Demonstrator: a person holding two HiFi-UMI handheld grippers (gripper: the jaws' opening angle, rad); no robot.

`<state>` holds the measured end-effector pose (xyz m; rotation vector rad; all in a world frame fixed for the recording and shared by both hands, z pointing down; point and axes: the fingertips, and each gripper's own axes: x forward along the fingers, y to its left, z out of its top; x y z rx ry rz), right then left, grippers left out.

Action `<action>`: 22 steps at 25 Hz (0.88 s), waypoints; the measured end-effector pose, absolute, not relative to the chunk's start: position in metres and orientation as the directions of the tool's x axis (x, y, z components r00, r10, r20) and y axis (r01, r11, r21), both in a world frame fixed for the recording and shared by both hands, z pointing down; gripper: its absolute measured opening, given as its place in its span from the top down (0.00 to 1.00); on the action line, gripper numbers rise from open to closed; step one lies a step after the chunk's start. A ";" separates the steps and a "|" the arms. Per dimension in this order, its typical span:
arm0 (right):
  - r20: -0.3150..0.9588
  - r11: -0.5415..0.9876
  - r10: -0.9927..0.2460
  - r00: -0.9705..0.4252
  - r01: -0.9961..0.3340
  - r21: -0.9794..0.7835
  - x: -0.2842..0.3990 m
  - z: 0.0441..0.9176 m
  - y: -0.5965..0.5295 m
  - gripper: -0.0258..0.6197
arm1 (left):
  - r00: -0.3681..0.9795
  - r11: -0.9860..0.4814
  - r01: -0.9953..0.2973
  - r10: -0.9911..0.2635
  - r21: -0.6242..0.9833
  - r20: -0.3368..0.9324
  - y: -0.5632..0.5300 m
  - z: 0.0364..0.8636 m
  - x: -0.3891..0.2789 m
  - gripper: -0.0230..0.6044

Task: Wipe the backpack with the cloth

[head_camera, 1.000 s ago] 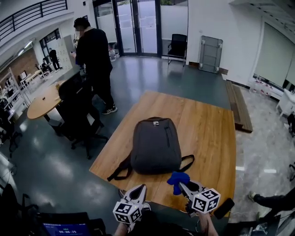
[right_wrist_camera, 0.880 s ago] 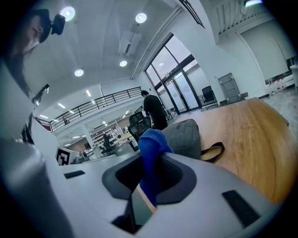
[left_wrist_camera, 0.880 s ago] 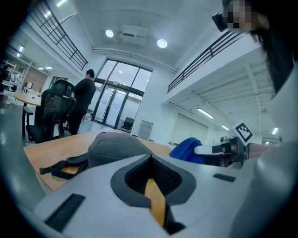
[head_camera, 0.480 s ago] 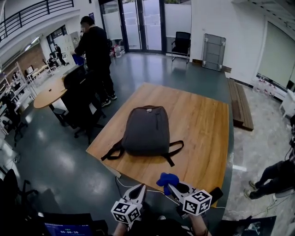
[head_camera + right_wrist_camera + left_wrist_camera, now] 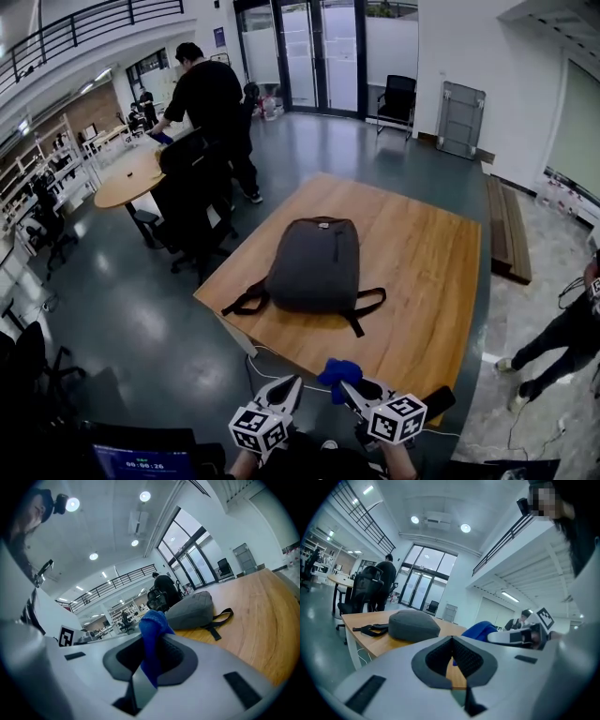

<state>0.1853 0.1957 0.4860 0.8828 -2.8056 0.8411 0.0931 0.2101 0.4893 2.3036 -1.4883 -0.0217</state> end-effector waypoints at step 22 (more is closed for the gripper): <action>0.259 0.690 -0.472 -0.843 -0.535 -0.487 0.160 0.502 0.235 0.86 | 0.420 -0.332 -0.874 -0.883 0.354 0.208 0.255 0.509 0.079 0.96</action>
